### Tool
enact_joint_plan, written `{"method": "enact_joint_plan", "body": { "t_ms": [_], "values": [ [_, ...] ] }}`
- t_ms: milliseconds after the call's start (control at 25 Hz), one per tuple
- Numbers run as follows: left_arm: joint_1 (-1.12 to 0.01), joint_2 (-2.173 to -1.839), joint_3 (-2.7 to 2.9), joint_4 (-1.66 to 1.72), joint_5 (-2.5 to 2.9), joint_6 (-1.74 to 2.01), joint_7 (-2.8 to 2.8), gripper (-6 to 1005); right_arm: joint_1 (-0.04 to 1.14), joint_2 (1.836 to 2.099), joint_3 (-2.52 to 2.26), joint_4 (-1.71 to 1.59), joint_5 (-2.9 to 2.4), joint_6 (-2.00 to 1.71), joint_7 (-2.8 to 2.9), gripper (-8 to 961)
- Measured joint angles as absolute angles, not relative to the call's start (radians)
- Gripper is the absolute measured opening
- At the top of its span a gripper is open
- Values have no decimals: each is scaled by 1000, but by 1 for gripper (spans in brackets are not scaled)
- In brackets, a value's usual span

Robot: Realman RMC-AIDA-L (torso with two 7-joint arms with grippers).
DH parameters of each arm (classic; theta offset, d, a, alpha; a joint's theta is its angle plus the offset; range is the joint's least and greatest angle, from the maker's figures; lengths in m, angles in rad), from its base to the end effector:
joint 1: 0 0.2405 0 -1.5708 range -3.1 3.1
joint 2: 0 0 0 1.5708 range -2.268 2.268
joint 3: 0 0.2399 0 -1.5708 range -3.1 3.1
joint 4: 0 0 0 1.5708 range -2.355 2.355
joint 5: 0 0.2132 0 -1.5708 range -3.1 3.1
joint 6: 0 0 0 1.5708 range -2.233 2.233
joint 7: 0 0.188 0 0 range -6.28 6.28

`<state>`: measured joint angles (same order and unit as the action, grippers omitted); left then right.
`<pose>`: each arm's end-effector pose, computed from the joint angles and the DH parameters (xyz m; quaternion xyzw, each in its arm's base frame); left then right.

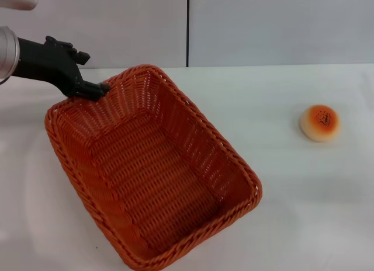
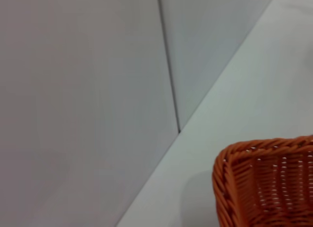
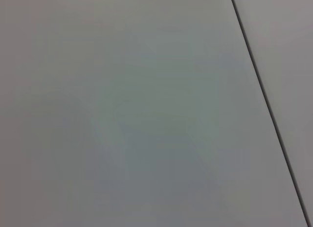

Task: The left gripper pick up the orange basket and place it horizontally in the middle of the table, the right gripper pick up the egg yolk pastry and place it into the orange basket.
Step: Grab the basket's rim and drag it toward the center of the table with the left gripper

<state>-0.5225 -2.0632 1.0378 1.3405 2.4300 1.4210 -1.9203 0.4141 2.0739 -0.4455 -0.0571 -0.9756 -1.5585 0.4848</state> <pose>-0.2114 0.3944 0.0349 -0.9521 -0.1569 0.0613 0.2551 0.3005 0.3408 0.0581 -0.6280 0.1888 0.4575 0.6006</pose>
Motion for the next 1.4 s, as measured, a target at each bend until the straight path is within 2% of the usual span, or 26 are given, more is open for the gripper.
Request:
{"method": "enact_joint_plan", "body": {
  "t_ms": [1240,1400],
  "values": [
    [-514,-2069,1346,1253,2566,1234,-1999,795,402,2078,-445,-56,-975,-1557,485,686],
    [-516,-2070,1370,1273,2588,1228,-2028,704,399,2078,-445,-54,-975,-1558,485,686]
  ]
}}
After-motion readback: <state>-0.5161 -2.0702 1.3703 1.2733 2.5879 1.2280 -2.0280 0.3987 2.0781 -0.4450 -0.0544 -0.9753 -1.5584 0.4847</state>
